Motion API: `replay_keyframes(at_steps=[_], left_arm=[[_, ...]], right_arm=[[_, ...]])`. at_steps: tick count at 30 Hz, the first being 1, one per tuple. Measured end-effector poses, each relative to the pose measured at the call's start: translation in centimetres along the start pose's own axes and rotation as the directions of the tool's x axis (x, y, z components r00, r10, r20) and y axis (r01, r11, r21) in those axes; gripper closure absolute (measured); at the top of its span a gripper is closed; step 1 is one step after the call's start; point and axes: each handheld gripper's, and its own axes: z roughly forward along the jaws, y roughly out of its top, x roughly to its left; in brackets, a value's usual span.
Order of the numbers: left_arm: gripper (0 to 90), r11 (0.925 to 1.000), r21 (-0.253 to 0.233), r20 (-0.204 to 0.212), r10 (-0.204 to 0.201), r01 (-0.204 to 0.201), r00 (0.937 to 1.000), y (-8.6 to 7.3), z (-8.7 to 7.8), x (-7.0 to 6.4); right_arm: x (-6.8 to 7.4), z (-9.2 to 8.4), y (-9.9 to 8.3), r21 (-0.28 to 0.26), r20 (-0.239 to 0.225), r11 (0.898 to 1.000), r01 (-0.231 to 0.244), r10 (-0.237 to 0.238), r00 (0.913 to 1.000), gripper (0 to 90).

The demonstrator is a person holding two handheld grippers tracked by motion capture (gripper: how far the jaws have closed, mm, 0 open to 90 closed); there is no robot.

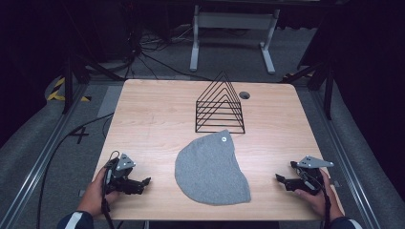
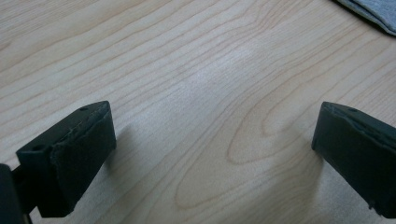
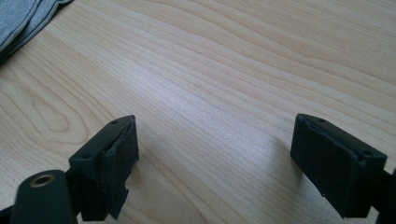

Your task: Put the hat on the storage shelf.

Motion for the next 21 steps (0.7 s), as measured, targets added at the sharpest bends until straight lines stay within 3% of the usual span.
replay_keyframes(at_steps=[3, 5, 7, 9, 10, 11, 16, 18, 21], left_arm=[[0.0, 0.9993, -0.005, 0.008, 0.038, -0.037, 0.9993, 0.6, 0.5, 0.1], [0.0, 0.9999, 0.000, 0.009, 0.015, -0.015, 0.9998, 0.7, 0.6, -0.3], [0.2, 0.9991, -0.001, 0.001, 0.041, -0.041, 0.9991, 0.8, 0.6, -0.3], [1.8, 0.9994, -0.009, 0.016, 0.033, -0.033, 0.9993, 0.7, 0.5, -0.6], [5.2, 0.9984, -0.010, 0.018, 0.056, -0.055, 0.9983, 0.7, 0.4, -0.5], [7.5, 0.9988, -0.024, 0.028, 0.043, -0.043, 0.9987, 0.6, 0.4, -0.8], [16.0, 0.9983, -0.001, 0.040, 0.058, -0.058, 0.9975, 1.0, 0.2, -1.2], [19.2, 0.9959, -0.004, 0.066, 0.090, -0.090, 0.9937, 1.2, 0.2, -1.4], [24.8, 0.9910, -0.026, 0.070, 0.133, -0.131, 0.9887, 1.7, 0.4, -2.3]], right_arm=[[0.0, 0.0, 0.0, -0.002, 0.000, 1.000, 0.003, -0.003, 1.0000, 15.5], [0.0, 0.0, 0.0, -0.002, 0.000, 1.000, 0.003, -0.003, 1.0000, 15.5], [0.0, 0.0, 0.1, 0.004, 0.000, 1.000, 0.003, -0.003, 1.0000, 15.6], [0.0, 0.0, 0.1, 0.011, -0.002, 1.000, 0.007, -0.007, 1.0000, 16.7], [0.0, -0.2, 0.1, 0.012, -0.004, 1.000, 0.001, -0.001, 1.0000, 18.8], [0.0, -0.2, 0.1, 0.012, -0.002, 1.000, 0.001, -0.001, 1.0000, 20.8], [0.7, -0.4, 0.5, -0.007, -0.076, 0.999, 0.033, -0.034, 0.9965, 40.9], [1.5, -0.4, 1.1, -0.018, -0.094, 0.998, 0.063, -0.064, 0.9935, 49.3], [3.0, -0.2, 2.0, -0.039, -0.138, 0.993, 0.115, -0.119, 0.9832, 63.0]])
